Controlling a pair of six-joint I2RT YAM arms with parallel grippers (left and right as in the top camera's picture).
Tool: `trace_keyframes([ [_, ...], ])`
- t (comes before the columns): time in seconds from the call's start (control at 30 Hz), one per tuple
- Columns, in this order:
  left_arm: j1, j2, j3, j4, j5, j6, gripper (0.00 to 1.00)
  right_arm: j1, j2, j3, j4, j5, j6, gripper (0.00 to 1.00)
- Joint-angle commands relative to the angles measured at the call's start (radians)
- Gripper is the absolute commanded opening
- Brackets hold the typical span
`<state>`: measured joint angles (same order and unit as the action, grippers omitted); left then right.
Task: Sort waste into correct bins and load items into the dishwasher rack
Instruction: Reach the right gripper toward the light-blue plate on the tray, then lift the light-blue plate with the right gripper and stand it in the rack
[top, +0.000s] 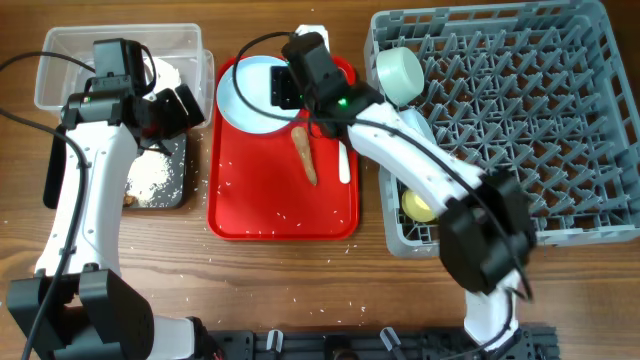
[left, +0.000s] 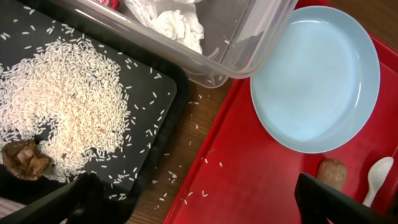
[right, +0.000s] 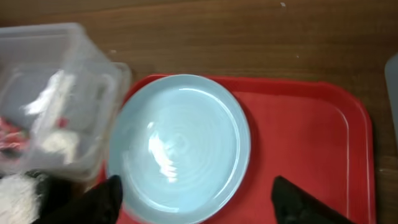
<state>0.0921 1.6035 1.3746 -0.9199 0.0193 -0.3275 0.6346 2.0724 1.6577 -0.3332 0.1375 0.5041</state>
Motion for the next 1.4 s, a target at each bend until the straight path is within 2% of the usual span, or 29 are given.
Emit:
trace_keyframes([
  [0.0,0.005,-0.018,0.013,0.002,-0.013,0.006,1.00,-0.046,0.116,-0.004,0.058,-0.068,0.080,0.66],
  [0.17,0.005,-0.018,0.013,0.002,-0.013,0.006,1.00,-0.073,0.218,0.002,0.109,-0.200,0.127,0.59],
  [0.33,0.005,-0.018,0.013,0.002,-0.013,0.006,1.00,-0.070,0.296,0.048,0.108,-0.200,0.127,0.49],
  [0.43,0.005,-0.018,0.013,0.002,-0.013,0.006,1.00,-0.058,0.307,0.048,0.101,-0.135,0.127,0.43],
  [0.5,0.005,-0.018,0.013,0.002,-0.013,0.006,1.00,-0.036,0.307,0.048,0.083,-0.085,0.119,0.31],
  [0.53,0.005,-0.018,0.013,0.002,-0.013,0.006,1.00,-0.029,0.307,0.048,0.072,-0.072,0.115,0.20],
  [0.67,0.005,-0.018,0.013,0.002,-0.013,0.006,1.00,-0.019,0.307,0.095,-0.032,-0.013,0.102,0.04],
  [0.9,0.005,-0.018,0.013,0.002,-0.013,0.006,1.00,-0.035,0.285,0.174,-0.093,0.026,0.022,0.04],
  [1.1,0.005,-0.018,0.013,0.002,-0.013,0.006,1.00,-0.059,0.085,0.178,-0.118,0.011,-0.143,0.04],
  [1.2,0.005,-0.018,0.013,0.002,-0.013,0.006,1.00,-0.073,-0.025,0.178,-0.163,0.113,-0.166,0.04],
  [1.27,0.005,-0.018,0.013,0.002,-0.013,0.006,1.00,-0.091,-0.122,0.178,-0.230,0.248,-0.241,0.04],
  [1.37,0.005,-0.018,0.013,0.002,-0.013,0.006,1.00,-0.112,-0.228,0.178,-0.348,0.488,-0.245,0.04],
])
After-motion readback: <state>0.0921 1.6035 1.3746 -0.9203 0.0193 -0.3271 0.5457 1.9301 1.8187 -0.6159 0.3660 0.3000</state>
